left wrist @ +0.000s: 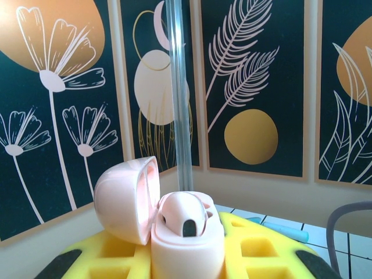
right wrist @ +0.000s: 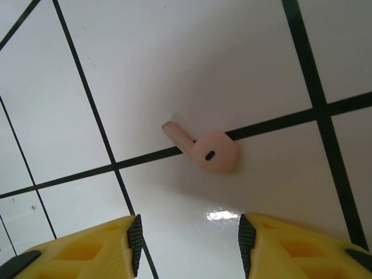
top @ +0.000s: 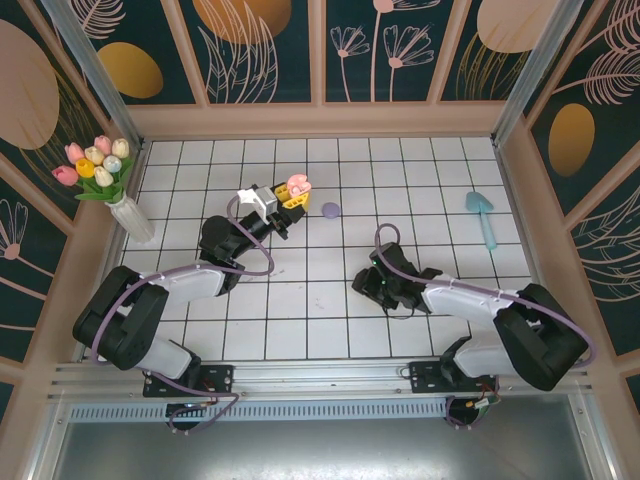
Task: Insert the wireless bluetooth earbuds into the charging case
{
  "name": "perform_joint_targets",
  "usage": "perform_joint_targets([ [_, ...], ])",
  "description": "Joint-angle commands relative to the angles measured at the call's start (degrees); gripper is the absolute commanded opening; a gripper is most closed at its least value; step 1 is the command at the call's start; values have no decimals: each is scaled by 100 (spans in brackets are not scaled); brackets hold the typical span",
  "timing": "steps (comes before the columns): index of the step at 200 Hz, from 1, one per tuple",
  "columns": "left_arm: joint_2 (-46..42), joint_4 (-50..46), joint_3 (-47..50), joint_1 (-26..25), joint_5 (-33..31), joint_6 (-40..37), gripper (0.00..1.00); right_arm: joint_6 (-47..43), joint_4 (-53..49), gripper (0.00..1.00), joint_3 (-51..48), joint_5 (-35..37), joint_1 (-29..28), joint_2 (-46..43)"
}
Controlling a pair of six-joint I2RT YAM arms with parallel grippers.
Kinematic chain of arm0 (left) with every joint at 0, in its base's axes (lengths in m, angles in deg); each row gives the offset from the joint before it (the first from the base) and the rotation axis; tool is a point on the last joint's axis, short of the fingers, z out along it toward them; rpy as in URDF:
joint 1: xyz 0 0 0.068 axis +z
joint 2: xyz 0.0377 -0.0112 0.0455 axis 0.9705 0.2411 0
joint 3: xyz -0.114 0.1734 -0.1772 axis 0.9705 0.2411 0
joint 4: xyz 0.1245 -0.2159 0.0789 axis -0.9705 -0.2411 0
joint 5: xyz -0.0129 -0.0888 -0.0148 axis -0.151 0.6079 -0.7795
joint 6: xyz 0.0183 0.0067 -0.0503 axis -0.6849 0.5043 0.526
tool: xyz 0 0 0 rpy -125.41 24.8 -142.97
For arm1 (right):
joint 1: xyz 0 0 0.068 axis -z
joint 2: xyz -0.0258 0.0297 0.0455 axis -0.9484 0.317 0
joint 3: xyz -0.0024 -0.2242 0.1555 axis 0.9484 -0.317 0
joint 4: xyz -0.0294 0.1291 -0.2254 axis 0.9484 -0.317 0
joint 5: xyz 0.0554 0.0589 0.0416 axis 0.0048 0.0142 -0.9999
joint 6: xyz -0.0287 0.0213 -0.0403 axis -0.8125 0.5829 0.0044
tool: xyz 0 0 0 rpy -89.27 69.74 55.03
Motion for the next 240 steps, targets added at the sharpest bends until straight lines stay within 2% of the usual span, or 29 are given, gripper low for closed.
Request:
perform_joint_targets([
  [1,29,290,-105,-22,26,68,0,-45,95,50,198,288,112,291],
  [105,66,292,-43,-29,-3,-13,0,-945,-136,48,1560,323,678,1475],
  [163,77,327,-56,-27,9,-25,0,-1173,-783,50,1657,742,527,1168],
  [210,70,325,-43,-22,7,-23,0,-817,-1313,49,1613,1122,217,1059],
  [240,69,330,-43,-23,16,5,0,-647,-1428,48,1771,1251,61,1291],
])
